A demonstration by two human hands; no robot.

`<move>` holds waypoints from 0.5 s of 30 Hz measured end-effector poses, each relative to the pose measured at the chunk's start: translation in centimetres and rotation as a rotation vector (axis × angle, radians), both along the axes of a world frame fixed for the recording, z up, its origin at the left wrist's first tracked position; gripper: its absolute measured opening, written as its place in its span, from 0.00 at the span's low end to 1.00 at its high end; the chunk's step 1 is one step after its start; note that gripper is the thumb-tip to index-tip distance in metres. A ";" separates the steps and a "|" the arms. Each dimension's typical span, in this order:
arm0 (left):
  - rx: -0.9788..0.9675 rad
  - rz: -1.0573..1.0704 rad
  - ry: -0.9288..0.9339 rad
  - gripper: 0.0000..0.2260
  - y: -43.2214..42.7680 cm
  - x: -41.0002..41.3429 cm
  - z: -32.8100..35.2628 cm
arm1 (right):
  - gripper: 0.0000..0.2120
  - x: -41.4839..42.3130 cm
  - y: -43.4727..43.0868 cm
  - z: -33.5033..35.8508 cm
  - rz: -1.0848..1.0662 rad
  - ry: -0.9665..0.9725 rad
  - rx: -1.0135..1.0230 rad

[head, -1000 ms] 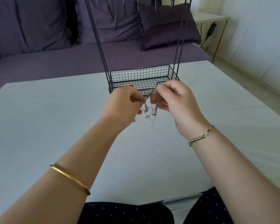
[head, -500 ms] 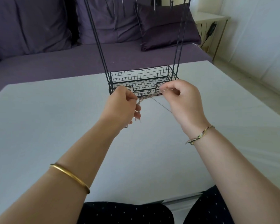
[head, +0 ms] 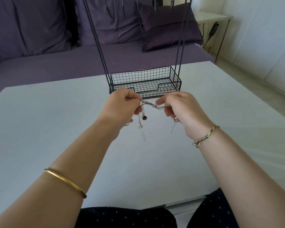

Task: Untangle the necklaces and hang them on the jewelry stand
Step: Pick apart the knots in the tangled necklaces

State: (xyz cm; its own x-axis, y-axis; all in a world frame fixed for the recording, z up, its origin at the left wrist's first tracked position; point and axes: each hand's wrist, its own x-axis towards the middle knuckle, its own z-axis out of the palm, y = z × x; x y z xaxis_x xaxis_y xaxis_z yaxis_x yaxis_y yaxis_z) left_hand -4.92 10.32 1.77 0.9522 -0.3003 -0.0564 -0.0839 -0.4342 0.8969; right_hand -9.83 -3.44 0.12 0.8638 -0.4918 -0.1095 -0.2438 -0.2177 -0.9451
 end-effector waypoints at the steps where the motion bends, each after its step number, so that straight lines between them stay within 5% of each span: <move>1: -0.018 -0.007 0.015 0.08 0.0 0.0 0.1 | 0.10 0.0 0.0 0.1 0.007 0.026 0.023; 5: -0.077 -0.053 0.061 0.07 0.0 -0.3 0.3 | 0.14 0.1 0.1 0.2 0.027 0.045 0.055; 15: -0.060 -0.124 0.082 0.06 0.0 -0.4 0.2 | 0.05 0.0 0.4 0.0 0.094 -0.016 0.140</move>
State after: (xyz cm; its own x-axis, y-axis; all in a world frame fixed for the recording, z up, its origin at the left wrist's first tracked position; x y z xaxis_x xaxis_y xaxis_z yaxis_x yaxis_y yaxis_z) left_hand -5.35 10.28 1.98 0.9005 -0.4206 -0.1105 -0.0594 -0.3707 0.9268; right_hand -9.85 -3.06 0.11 0.9076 -0.3892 -0.1576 -0.2135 -0.1045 -0.9713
